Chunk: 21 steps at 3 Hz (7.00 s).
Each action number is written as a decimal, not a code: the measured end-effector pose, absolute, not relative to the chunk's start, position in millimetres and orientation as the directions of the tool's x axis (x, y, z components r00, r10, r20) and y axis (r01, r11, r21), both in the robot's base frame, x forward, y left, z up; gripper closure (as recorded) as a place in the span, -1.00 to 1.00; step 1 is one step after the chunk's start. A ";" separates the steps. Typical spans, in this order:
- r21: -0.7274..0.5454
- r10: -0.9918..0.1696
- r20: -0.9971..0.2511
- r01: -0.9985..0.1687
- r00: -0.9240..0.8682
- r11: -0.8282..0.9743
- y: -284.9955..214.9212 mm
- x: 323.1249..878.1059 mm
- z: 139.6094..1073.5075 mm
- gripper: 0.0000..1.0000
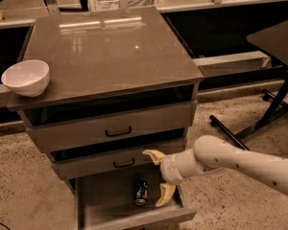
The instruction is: Pick pepsi can from bottom drawer and place on counter
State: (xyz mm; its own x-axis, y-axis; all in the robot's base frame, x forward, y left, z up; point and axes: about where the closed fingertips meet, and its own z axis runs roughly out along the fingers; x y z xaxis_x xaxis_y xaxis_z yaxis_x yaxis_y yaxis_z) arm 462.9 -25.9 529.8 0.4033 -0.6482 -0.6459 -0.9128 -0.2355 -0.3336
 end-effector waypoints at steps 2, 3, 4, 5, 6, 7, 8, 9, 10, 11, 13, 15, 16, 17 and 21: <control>-0.296 -0.550 -0.742 -0.924 0.382 -0.242 0.0 447.6 431.3 -1.00; -0.236 -0.523 -0.779 -0.935 0.345 -0.265 3.6 449.8 408.4 -1.00; -0.138 -0.491 -0.834 -0.956 0.253 -0.259 4.4 464.7 358.1 -1.00; -0.095 -0.473 -0.862 -0.975 0.183 -0.203 4.0 486.8 304.9 -1.00; -0.086 -0.492 -0.862 -0.992 0.121 -0.092 -2.9 503.3 274.6 -1.00; -0.089 -0.505 -0.856 -0.993 0.113 -0.073 -2.1 506.0 268.1 -1.00; -0.099 -0.564 -0.820 -0.994 0.103 -0.038 2.1 514.0 259.8 -1.00; -0.089 -0.635 -0.770 -0.996 0.065 0.005 1.8 529.7 232.7 -1.00; -0.070 -0.651 -0.758 -0.997 0.039 0.022 3.8 539.5 206.5 -1.00; -0.059 -0.654 -0.757 -0.998 0.021 0.036 2.4 547.0 188.8 -1.00; -0.048 -0.648 -0.762 -0.996 -0.015 0.079 7.7 559.9 165.6 -1.00; -0.011 -0.651 -0.756 -0.993 -0.070 0.120 3.1 573.8 139.6 -1.00; -0.007 -0.651 -0.756 -0.993 -0.071 0.117 3.6 574.7 137.3 -0.88; -0.002 -0.650 -0.757 -0.993 -0.074 0.115 3.7 575.6 135.0 -0.76; -0.024 -0.634 -0.771 -0.994 -0.050 0.107 2.4 571.4 146.7 -0.28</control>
Offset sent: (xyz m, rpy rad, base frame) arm 0.0040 0.0130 -0.0563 0.0631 0.0020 0.0378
